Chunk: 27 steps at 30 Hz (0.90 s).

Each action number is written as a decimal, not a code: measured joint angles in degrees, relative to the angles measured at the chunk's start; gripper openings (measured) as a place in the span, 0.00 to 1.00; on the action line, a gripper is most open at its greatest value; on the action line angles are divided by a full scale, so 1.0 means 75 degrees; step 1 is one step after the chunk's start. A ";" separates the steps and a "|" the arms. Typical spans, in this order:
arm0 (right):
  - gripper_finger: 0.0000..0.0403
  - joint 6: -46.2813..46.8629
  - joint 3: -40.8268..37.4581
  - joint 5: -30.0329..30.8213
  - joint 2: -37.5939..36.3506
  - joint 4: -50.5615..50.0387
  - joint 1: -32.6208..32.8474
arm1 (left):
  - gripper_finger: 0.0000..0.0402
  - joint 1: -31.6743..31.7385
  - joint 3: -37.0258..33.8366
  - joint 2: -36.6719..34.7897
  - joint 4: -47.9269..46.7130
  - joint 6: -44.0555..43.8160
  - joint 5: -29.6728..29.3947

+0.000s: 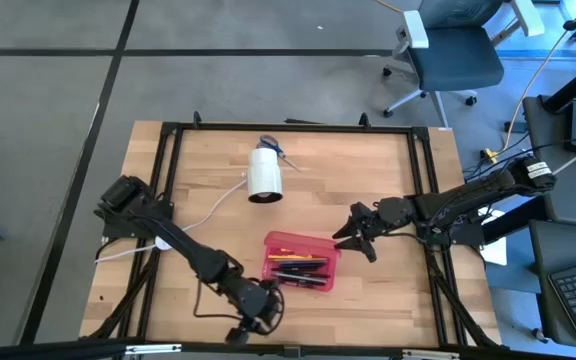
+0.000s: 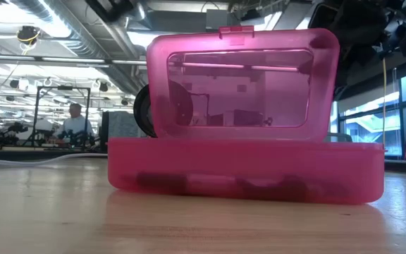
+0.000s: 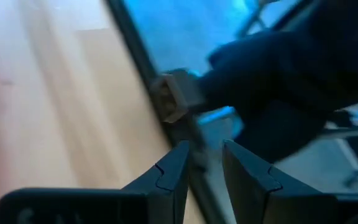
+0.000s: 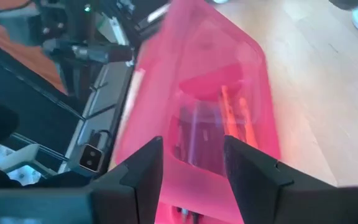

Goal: Pick & place school supplies into a supply box
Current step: Close the pink supply box

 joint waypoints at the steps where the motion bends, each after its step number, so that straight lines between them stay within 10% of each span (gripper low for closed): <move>1: 0.43 -0.0001 0.0000 0.0001 0.0000 0.0092 0.0030 | 0.22 -0.0039 0.0000 -0.0134 -0.0098 -0.0093 0.0125; 14: 0.43 0.0154 0.0000 0.0619 0.0634 0.0671 0.0858 | 0.17 -0.0315 0.0003 -0.1900 -0.1803 -0.0456 -0.3733; 27: 0.43 0.0605 0.0010 0.0969 0.2619 0.2316 0.1515 | 0.16 0.0189 -0.0330 -0.1598 -0.1986 -0.0516 -0.4234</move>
